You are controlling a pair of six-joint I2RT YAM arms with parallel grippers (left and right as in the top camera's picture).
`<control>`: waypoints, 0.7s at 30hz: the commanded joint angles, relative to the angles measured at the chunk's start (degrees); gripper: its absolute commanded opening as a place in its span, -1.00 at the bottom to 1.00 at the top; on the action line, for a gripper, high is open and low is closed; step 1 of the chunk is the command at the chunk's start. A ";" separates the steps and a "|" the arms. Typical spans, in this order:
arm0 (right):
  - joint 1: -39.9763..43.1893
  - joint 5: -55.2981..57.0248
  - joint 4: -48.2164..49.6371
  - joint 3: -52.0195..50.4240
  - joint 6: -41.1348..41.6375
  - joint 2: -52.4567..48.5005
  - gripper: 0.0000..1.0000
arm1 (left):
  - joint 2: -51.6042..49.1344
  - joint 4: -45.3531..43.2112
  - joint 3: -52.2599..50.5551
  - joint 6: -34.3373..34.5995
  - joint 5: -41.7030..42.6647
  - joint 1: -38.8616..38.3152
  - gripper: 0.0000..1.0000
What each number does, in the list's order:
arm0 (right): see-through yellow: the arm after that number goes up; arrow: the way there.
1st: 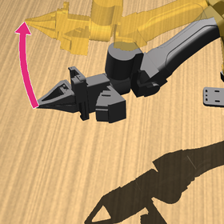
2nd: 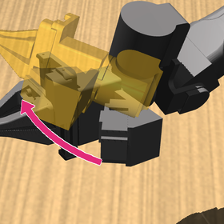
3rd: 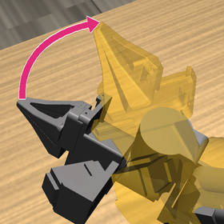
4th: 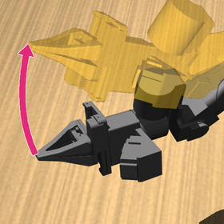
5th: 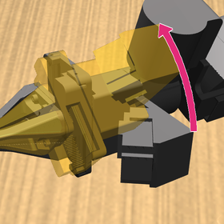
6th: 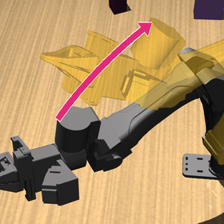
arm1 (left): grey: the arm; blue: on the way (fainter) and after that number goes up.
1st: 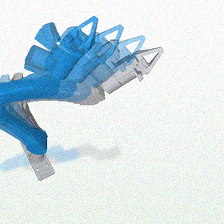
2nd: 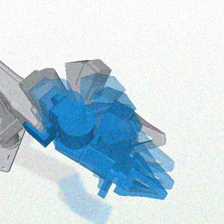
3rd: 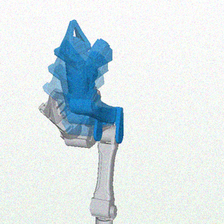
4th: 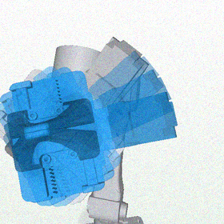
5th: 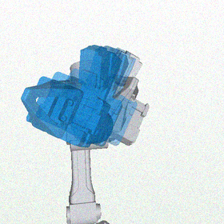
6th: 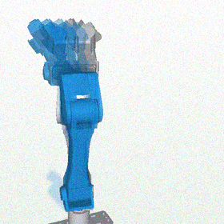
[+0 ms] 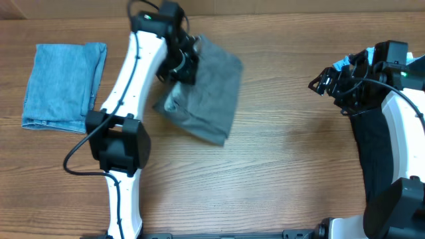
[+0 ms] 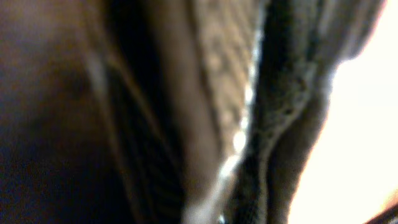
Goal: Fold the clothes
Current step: 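Carry the shorts with the left gripper to the upper-left towel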
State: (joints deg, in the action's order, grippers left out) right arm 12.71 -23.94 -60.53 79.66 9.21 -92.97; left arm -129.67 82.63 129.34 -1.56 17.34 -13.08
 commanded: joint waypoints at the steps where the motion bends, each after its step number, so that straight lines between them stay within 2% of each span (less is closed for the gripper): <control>1: 0.02 -0.07 0.17 0.20 0.00 0.07 1.00 | 0.15 -0.22 7.21 3.58 0.00 4.26 -0.92; 11: 0.02 -0.07 0.17 0.20 0.00 0.07 0.99 | 0.15 -3.61 15.30 5.99 0.04 15.98 -0.92; 17: 0.02 -0.04 0.17 0.20 0.00 0.07 1.00 | 0.15 -7.80 17.07 10.34 1.66 25.31 -0.92; 19: 0.02 -0.07 0.17 0.20 0.00 0.07 1.00 | 0.15 -9.57 17.07 13.57 3.34 29.03 -0.92; 21: 0.02 -0.07 0.17 0.17 0.00 0.07 1.00 | 0.15 -12.26 17.07 19.78 6.51 33.33 -0.92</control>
State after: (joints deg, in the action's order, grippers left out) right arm 12.71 -23.97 -60.60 79.68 9.21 -92.97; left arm -129.69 73.10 144.16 9.78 18.48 15.42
